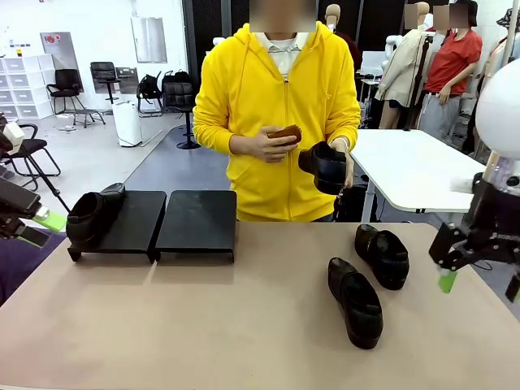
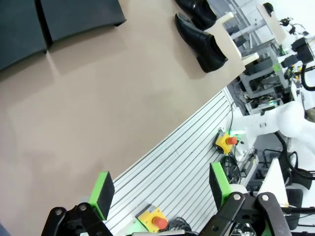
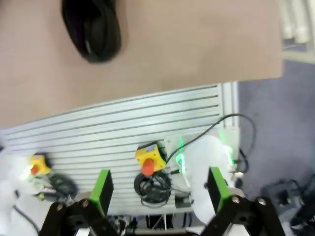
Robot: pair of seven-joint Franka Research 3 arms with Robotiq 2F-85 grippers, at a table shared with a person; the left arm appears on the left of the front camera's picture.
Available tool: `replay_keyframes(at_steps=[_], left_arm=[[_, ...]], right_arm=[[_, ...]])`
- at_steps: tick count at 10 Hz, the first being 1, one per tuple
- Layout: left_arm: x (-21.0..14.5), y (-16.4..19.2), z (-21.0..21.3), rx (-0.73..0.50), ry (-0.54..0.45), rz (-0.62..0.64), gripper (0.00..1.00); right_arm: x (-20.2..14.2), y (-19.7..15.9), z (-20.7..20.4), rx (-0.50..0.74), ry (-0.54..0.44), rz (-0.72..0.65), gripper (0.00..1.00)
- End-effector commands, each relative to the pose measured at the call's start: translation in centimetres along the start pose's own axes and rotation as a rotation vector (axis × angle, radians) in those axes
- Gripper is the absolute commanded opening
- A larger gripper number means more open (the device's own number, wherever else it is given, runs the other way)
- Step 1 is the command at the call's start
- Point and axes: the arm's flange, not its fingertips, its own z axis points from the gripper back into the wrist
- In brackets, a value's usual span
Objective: Organize the shoes by placing them on the stand.
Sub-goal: Pick up one Shoe and place it in the middle of the table.
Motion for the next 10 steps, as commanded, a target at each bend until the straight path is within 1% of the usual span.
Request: replay_keyframes(at_steps=[1,2,3,4,5,6,7,8,9,10], left_arm=[[-0.1,0.2,0.3,0.003,0.013,-0.013,1.0],[-0.1,0.2,0.3,0.003,0.013,-0.013,1.0],[-0.1,0.2,0.3,0.003,0.013,-0.013,1.0],[-0.1,0.2,0.3,0.003,0.013,-0.013,1.0],[-0.1,0.2,0.3,0.003,0.013,-0.013,1.0],[-0.1,0.2,0.3,0.003,0.013,-0.013,1.0],[-0.1,0.2,0.3,0.003,0.013,-0.013,1.0],[-0.1,0.2,0.3,0.003,0.013,-0.013,1.0],[-0.1,0.2,0.3,0.003,0.013,-0.013,1.0],[-0.1,0.2,0.3,0.003,0.013,-0.013,1.0]], right_arm=[[-0.3,-6.3,3.5,0.104,-0.093,-0.177,1.0],[-1.6,-9.2,4.6,0.216,-0.143,-0.119,1.0],[-3.0,-11.8,5.1,0.301,-0.164,-0.077,1.0],[-3.7,-13.8,5.1,0.361,-0.199,-0.043,1.0],[-3.4,-13.8,4.6,0.389,-0.215,-0.021,1.0],[-2.4,-12.9,4.3,0.404,-0.251,0.044,1.0],[-0.3,-11.1,3.7,0.441,-0.269,0.141,1.0],[0.2,-10.8,3.7,0.455,-0.279,0.181,1.0],[0.0,-11.9,4.3,0.478,-0.321,0.256,1.0],[-1.8,-14.1,5.4,0.465,-0.338,0.236,1.0]])
